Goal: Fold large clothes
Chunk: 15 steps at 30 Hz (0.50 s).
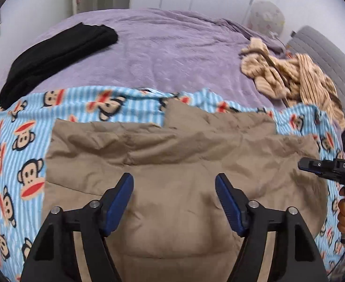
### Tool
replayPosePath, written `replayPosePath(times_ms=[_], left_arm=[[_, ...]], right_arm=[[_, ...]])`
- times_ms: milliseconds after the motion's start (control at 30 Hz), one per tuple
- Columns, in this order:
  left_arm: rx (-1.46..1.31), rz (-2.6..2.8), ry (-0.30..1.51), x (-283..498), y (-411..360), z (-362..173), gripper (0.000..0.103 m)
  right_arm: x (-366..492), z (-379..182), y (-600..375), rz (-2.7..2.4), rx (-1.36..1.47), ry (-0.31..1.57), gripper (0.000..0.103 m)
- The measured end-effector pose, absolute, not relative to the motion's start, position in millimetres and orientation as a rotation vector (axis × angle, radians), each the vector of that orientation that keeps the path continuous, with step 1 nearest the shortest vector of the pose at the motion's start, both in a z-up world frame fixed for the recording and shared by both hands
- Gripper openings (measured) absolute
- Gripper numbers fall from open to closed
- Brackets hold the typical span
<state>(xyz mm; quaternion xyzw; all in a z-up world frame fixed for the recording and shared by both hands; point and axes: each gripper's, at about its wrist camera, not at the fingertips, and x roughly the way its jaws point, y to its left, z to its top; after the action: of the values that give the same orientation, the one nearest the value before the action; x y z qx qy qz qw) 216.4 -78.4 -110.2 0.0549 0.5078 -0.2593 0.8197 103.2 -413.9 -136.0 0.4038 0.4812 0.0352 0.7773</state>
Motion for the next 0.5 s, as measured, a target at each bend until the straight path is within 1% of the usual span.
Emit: replayPosePath(times_ms=[100, 200, 233, 333, 367, 500], left_arm=[[0.247, -0.525, 1.076, 209.7, -103.2, -138.7, 0.063], [0.206, -0.448, 1.086, 223.9, -105.8, -162.7, 0.064], [0.185, -0.422, 1.088, 228.5, -105.4, -168.0, 0.064], [0.192, -0.387, 1.077, 240.0, -111.1, -180.7, 0.064], [0.202, -0.383, 1.075, 243.0, -113.5, -182.6, 0.064], [0.188, -0.373, 1.063, 261.0, -101.1, -173.2, 0.064]], right_arm=[[110.1, -151.2, -370.1, 0.183, 0.785, 1.121, 0.020], [117.7, -173.9, -339.8, 0.207, 0.710, 1.162, 0.019], [121.1, -182.2, -334.1, 0.198, 0.685, 1.165, 0.018], [130.6, -199.5, -333.3, 0.169, 0.671, 1.155, 0.004], [133.9, -204.8, -336.6, 0.165, 0.680, 1.151, 0.001], [144.5, -212.5, -353.1, 0.165, 0.713, 1.155, 0.000]])
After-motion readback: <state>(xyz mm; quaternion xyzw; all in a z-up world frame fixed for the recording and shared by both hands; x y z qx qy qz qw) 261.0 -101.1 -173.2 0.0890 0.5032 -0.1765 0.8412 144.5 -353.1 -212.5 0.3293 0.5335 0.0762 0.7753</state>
